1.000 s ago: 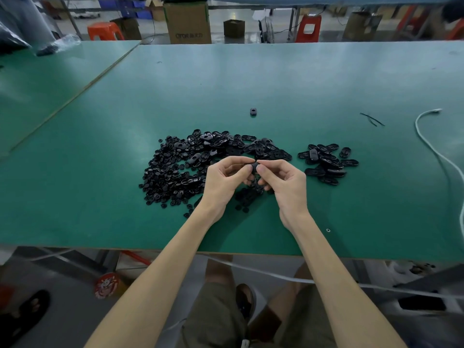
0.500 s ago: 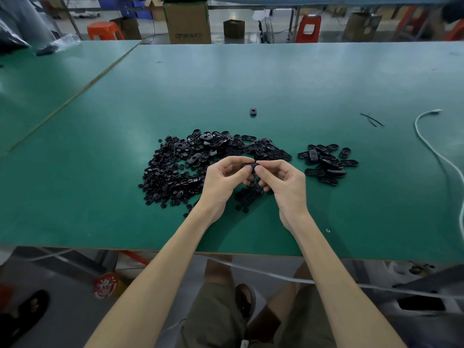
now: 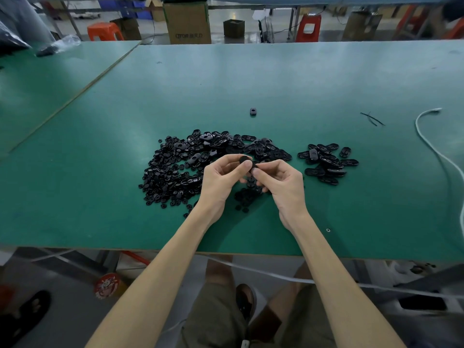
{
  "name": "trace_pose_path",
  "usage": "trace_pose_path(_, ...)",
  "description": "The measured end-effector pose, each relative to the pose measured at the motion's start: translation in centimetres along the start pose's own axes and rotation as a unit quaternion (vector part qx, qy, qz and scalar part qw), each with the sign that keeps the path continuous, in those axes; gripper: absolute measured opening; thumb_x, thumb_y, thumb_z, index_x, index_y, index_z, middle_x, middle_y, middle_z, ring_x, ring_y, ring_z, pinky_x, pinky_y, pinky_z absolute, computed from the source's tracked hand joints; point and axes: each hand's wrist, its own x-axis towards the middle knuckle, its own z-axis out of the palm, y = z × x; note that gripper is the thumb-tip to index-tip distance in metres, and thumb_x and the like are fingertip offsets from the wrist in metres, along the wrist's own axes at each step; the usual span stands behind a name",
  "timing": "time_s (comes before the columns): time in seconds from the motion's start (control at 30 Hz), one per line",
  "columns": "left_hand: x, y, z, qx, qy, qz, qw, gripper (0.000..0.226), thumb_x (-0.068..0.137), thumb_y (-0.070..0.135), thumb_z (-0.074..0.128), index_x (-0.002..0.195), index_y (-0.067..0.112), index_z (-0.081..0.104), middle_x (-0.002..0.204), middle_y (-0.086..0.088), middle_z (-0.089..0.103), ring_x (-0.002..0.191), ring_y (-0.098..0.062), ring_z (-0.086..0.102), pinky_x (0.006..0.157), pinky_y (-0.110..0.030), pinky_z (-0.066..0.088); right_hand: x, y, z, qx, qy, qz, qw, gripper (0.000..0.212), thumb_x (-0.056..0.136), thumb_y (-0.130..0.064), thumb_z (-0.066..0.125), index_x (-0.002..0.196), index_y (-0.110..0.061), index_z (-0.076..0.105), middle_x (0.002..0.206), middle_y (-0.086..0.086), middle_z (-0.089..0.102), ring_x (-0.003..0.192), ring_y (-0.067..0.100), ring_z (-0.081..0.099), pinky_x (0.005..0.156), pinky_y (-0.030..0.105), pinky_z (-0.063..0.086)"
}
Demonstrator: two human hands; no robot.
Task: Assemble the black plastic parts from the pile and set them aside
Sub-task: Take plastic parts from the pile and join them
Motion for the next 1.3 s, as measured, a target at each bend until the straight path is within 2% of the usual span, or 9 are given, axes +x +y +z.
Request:
trace_pose_path(0.3, -0.07, -0.05, -0.03, 0.027, -0.004, 0.004, 1.0, 0.023, 0.094, 0.013, 0.074, 0.115, 0.004, 0.076, 0.091, -0.011, 0.073, 0.072, -0.018, 0.055, 0.074, -0.026, 0.051, -0.06, -0.16, 0.12, -0.022, -0.004, 0.002, 1.0, 0.015, 0.084, -0.014, 0.087, 0.086, -0.01, 0.073, 0.076, 0.002, 0.076, 0.065, 0.01, 0.066, 0.058, 0.019, 0.05)
trace_pose_path(0.5, -0.08, -0.12, -0.09, 0.034, -0.016, 0.0, 0.999, 0.026, 0.097, 0.012, 0.071, 0.122, 0.009, 0.075, 0.086, -0.005, 0.07, 0.07, -0.016, 0.053, 0.075, -0.025, 0.052, -0.1, -0.14, 0.07, -0.034, -0.008, 0.0, 0.999, 0.014, 0.09, -0.018, 0.083, 0.086, -0.008, 0.073, 0.073, 0.0, 0.075, 0.065, 0.01, 0.065, 0.059, 0.02, 0.05)
trace_pose_path(0.6, -0.14, 0.01, -0.05, 0.027, -0.023, -0.003, 0.999, 0.024, 0.095, 0.015, 0.074, 0.118, 0.009, 0.076, 0.09, -0.007, 0.073, 0.071, -0.017, 0.055, 0.074, -0.025, 0.052, -0.14, -0.14, 0.13, -0.034, -0.002, 0.002, 0.999, 0.012, 0.092, -0.019, 0.081, 0.088, -0.01, 0.073, 0.076, 0.002, 0.076, 0.064, 0.01, 0.066, 0.059, 0.02, 0.051)
trace_pose_path(0.73, -0.17, 0.08, 0.01, 0.024, 0.018, 0.0, 1.0, 0.022, 0.088, 0.021, 0.083, 0.104, 0.009, 0.076, 0.085, -0.004, 0.075, 0.064, -0.013, 0.061, 0.068, -0.021, 0.053, -0.09, -0.16, 0.13, -0.034, -0.004, -0.001, 0.999, 0.013, 0.096, -0.022, 0.077, 0.09, -0.011, 0.074, 0.078, 0.005, 0.077, 0.064, 0.012, 0.066, 0.059, 0.022, 0.051)
trace_pose_path(0.83, -0.22, 0.14, -0.01, 0.013, 0.015, -0.001, 1.0, 0.019, 0.087, 0.019, 0.083, 0.103, 0.012, 0.077, 0.086, -0.004, 0.076, 0.063, -0.011, 0.061, 0.069, -0.021, 0.053, -0.02, -0.07, 0.13, -0.034, -0.002, -0.005, 0.999, 0.01, 0.097, -0.02, 0.076, 0.09, -0.012, 0.074, 0.077, 0.003, 0.076, 0.064, 0.013, 0.066, 0.059, 0.022, 0.051)
trace_pose_path(1.03, -0.46, 0.5, 0.23, 0.017, -0.013, -0.003, 1.0, 0.022, 0.09, 0.014, 0.079, 0.112, 0.014, 0.08, 0.1, -0.008, 0.08, 0.081, -0.011, 0.067, 0.073, -0.021, 0.053, 0.05, 0.01, 0.17, -0.023, 0.01, -0.01, 1.0, 0.011, 0.099, -0.02, 0.073, 0.097, -0.009, 0.074, 0.078, 0.002, 0.075, 0.065, 0.012, 0.065, 0.058, 0.023, 0.051)
trace_pose_path(1.2, -0.54, 0.45, 0.42, 0.033, -0.028, -0.004, 0.999, 0.024, 0.095, 0.004, 0.07, 0.118, 0.01, 0.077, 0.094, -0.001, 0.076, 0.084, -0.009, 0.066, 0.075, -0.021, 0.053, 0.08, 0.12, 0.21, -0.018, 0.007, -0.008, 1.0, 0.012, 0.099, -0.02, 0.073, 0.096, -0.009, 0.074, 0.076, 0.002, 0.075, 0.064, 0.013, 0.064, 0.057, 0.022, 0.05)
trace_pose_path(1.3, -0.61, 0.51, 0.51, 0.064, -0.045, -0.005, 0.997, 0.028, 0.098, 0.0, 0.064, 0.122, 0.011, 0.074, 0.098, -0.008, 0.07, 0.086, -0.011, 0.064, 0.076, -0.022, 0.053, 0.13, 0.18, 0.23, -0.018, 0.005, -0.01, 1.0, 0.01, 0.098, -0.02, 0.074, 0.095, -0.01, 0.074, 0.076, 0.003, 0.075, 0.065, 0.012, 0.064, 0.057, 0.022, 0.05)
